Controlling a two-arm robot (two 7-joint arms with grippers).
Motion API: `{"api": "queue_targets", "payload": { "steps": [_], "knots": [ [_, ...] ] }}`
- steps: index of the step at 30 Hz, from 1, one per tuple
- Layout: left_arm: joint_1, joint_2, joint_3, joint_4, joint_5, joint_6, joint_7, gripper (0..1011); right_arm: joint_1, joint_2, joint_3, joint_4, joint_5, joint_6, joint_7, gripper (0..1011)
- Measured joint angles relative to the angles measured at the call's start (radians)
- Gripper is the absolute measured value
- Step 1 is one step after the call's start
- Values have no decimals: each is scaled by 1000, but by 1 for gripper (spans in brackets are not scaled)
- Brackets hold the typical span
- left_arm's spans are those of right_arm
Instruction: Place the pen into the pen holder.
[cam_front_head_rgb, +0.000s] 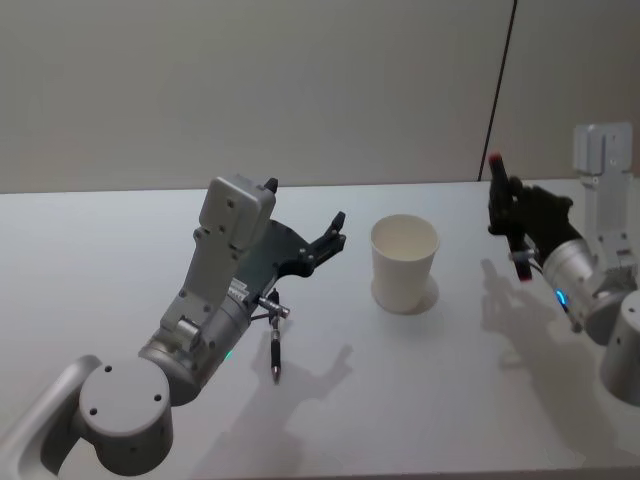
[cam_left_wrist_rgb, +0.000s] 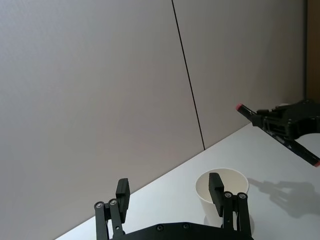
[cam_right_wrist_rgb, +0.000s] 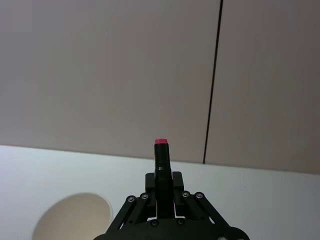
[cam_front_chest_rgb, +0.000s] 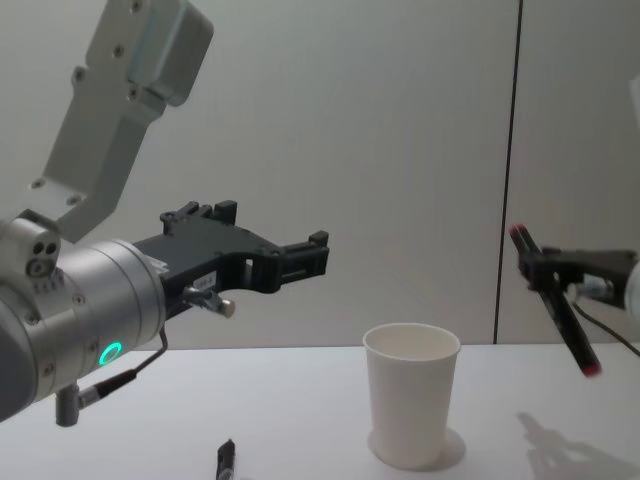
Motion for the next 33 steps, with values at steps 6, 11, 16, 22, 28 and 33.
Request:
{"api": "queue_targets", "payload": {
  "steps": [6,11,16,22,28,33],
  "knots": [
    [0,0,0,0,0,0,0,1004,29,-22,-14,40,-7,-110,22,184],
    [0,0,0,0,0,0,0,1004,63,-46,-29,94,-15,-201,37,184],
    [0,0,0,0,0,0,0,1004,107,-74,-45,169,-26,-307,46,184],
    [0,0,0,0,0,0,0,1004,187,-122,-72,330,-44,-470,48,184],
    [0,0,0,0,0,0,0,1004,253,-157,-87,473,-57,-586,46,184],
    [0,0,0,0,0,0,0,1004,308,-185,-98,605,-73,-691,40,184]
  ]
}}
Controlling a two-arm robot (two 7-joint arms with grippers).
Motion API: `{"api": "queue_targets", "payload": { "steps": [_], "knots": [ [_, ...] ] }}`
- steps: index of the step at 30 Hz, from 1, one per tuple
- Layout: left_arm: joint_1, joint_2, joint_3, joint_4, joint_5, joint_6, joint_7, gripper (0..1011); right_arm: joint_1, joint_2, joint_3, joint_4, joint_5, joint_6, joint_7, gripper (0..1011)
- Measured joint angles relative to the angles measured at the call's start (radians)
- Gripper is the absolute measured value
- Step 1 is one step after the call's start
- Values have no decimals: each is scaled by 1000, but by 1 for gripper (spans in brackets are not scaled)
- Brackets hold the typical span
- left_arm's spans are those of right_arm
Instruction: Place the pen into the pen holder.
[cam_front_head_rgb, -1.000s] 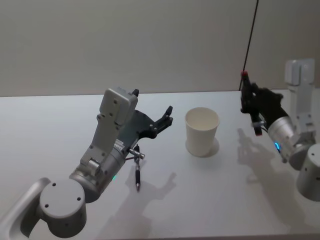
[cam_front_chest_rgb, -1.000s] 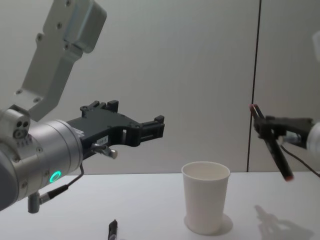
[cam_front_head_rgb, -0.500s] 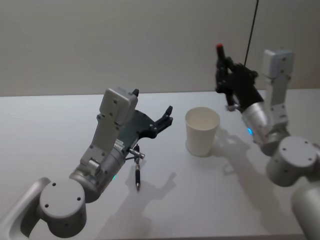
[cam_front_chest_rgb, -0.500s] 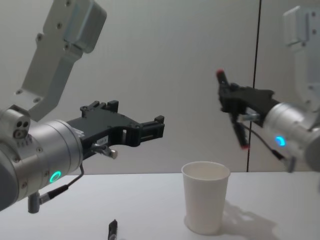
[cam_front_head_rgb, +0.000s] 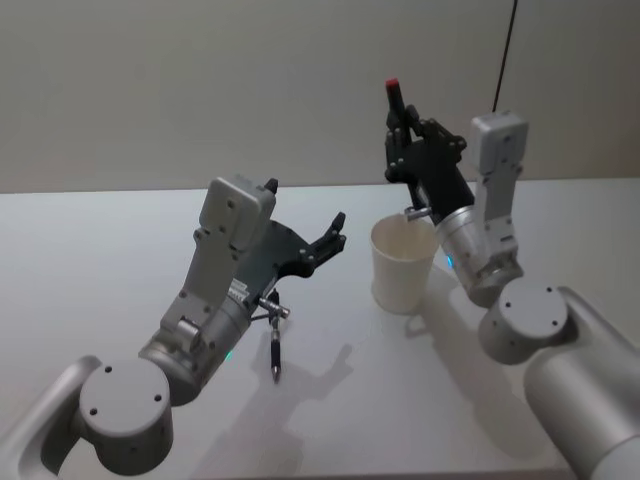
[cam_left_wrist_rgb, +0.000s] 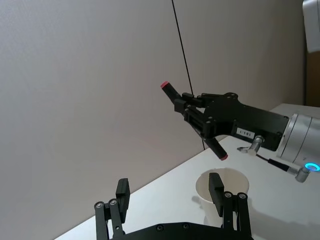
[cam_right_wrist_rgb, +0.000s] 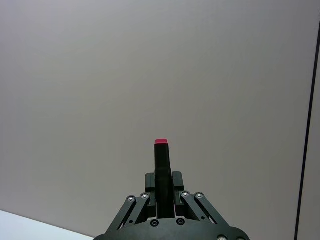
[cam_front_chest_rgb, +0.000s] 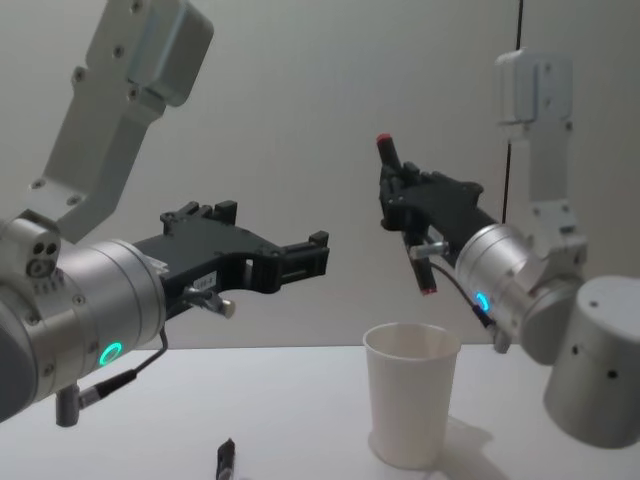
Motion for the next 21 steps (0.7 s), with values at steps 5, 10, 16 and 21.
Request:
{"api": "queue_targets", "payload": {
  "steps": [5,10,16,21],
  "knots": [
    [0,0,0,0,0,0,0,1004,31,-15,-4,81,-11,-59,-5,184],
    [0,0,0,0,0,0,0,1004,56,-25,-5,154,-21,-111,-9,184],
    [0,0,0,0,0,0,0,1004,76,-33,-4,222,-34,-157,-13,184],
    [0,0,0,0,0,0,0,1004,90,-38,-2,270,-43,-187,-19,184]
  ]
}}
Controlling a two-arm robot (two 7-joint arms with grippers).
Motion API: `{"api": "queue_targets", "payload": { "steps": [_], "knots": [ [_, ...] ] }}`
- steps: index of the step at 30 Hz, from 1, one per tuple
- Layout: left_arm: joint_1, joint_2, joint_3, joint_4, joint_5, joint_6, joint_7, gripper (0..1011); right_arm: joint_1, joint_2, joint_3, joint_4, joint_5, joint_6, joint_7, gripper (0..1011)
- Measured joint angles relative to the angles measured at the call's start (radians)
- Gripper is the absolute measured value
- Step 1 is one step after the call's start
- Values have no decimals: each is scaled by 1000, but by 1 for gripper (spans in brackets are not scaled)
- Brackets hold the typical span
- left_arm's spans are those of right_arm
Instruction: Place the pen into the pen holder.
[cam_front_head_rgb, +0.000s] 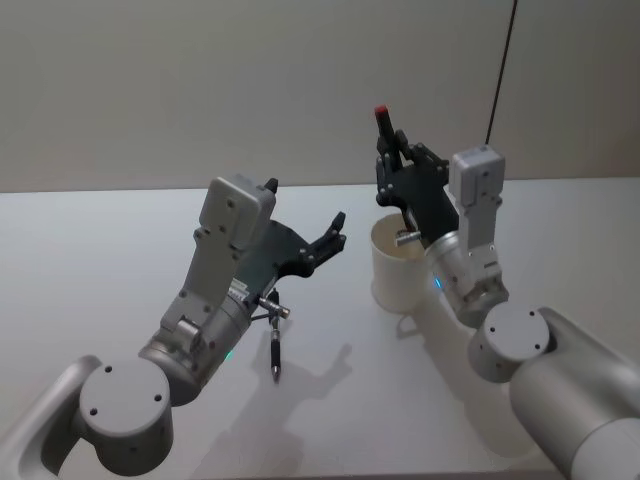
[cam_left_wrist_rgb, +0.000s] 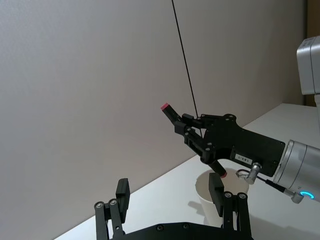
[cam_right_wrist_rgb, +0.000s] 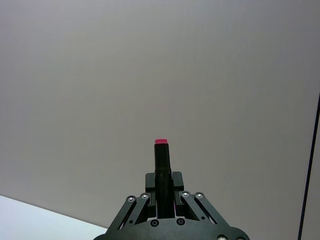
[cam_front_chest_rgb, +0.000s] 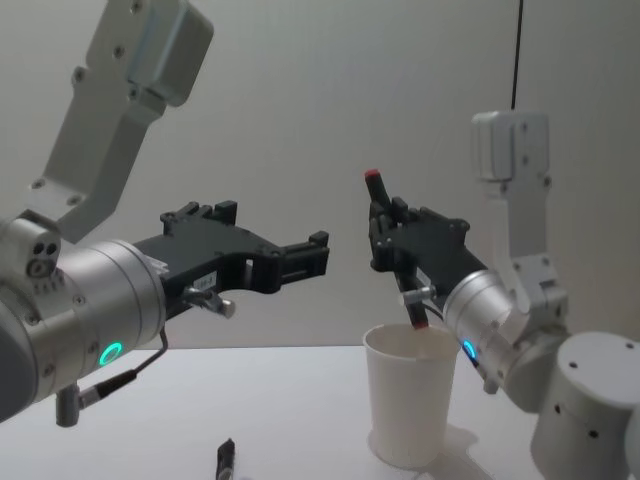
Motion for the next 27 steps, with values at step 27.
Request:
{"api": "queue_targets", "payload": {
  "steps": [27],
  "knots": [
    [0,0,0,0,0,0,0,1004,82,-31,9,262,-28,-132,-9,193]
  ]
}}
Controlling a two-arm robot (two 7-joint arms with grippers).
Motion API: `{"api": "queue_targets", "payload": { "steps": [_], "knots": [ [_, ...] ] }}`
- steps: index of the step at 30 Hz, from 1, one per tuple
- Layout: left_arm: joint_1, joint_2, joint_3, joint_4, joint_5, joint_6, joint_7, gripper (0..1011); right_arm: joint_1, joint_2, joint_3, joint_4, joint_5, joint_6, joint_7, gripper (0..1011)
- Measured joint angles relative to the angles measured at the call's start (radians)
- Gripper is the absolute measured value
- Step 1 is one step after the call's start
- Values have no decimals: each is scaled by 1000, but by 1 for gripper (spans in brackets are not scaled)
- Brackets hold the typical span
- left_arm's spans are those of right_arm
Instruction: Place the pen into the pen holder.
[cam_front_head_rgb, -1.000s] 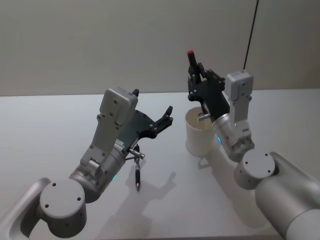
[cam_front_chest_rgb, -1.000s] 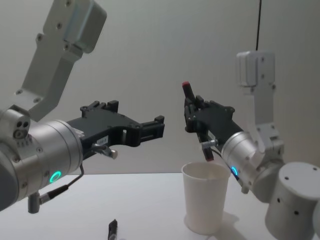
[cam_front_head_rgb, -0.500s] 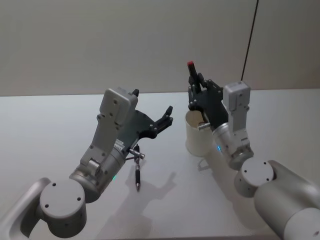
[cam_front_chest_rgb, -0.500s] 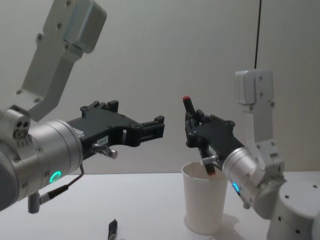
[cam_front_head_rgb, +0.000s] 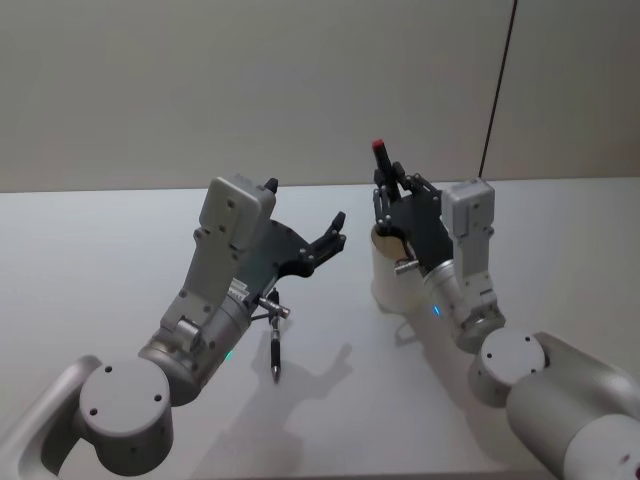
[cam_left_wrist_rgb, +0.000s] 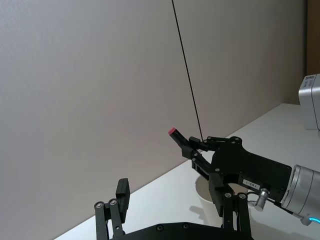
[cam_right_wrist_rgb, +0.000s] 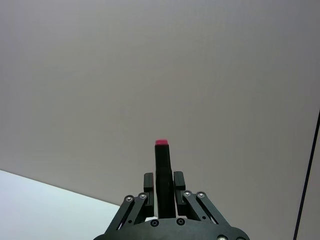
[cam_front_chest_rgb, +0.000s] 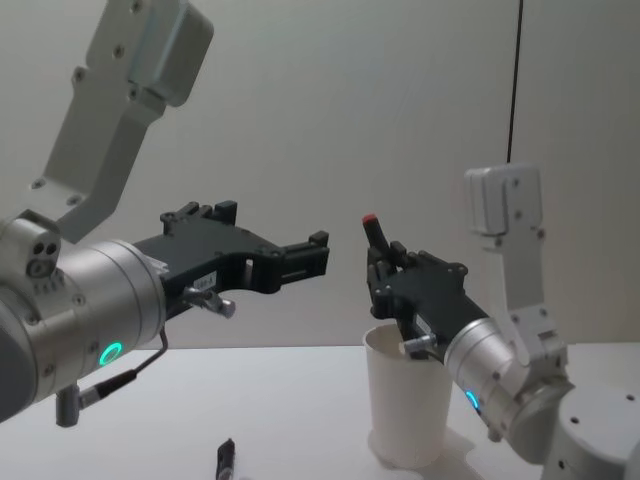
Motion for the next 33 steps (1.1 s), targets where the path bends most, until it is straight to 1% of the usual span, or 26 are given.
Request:
{"api": "queue_targets", "payload": {
  "steps": [1,3,4,6,7,8,13,14,17,18,20,21,22,24,26,27,28,31,32,33],
  "knots": [
    [0,0,0,0,0,0,0,1004,1,-1,0,5,-1,-3,0,237],
    [0,0,0,0,0,0,0,1004,4,-2,0,13,-3,-6,-1,275],
    [0,0,0,0,0,0,0,1004,6,-3,0,22,-5,-9,-2,330],
    [0,0,0,0,0,0,0,1004,8,-3,-1,29,-8,-11,-3,368],
    [0,0,0,0,0,0,0,1004,9,-4,-1,35,-10,-13,-4,433],
    [0,0,0,0,0,0,0,1004,10,-4,-1,39,-11,-13,-5,443],
    [0,0,0,0,0,0,0,1004,14,-5,-1,56,-17,-16,-7,613],
    [0,0,0,0,0,0,0,1004,15,-5,-1,58,-18,-16,-8,613],
    [0,0,0,0,0,0,0,1004,17,-5,1,64,-20,-18,-8,729],
    [0,0,0,0,0,0,0,1004,17,-5,2,65,-20,-18,-8,729],
    [0,0,0,0,0,0,0,1004,19,-5,4,67,-21,-18,-8,837],
    [0,0,0,0,0,0,0,1004,19,-5,4,68,-21,-18,-7,837],
    [0,0,0,0,0,0,0,1004,19,-5,6,68,-21,-19,-7,881],
    [0,0,0,0,0,0,0,1004,20,-4,10,67,-20,-19,-1,930],
    [0,0,0,0,0,0,0,1004,20,-4,14,62,-17,-17,5,957],
    [0,0,0,0,0,0,0,1004,19,-2,19,50,-13,-12,14,1001],
    [0,0,0,0,0,0,0,1004,17,-1,21,42,-11,-8,19,1001],
    [0,0,0,0,0,0,0,1004,-10,7,32,-29,-1,29,40,1001],
    [0,0,0,0,0,0,0,1004,-22,10,34,-58,3,50,47,1001],
    [0,0,0,0,0,0,0,1004,-49,17,38,-120,9,88,58,1001]
  ]
}}
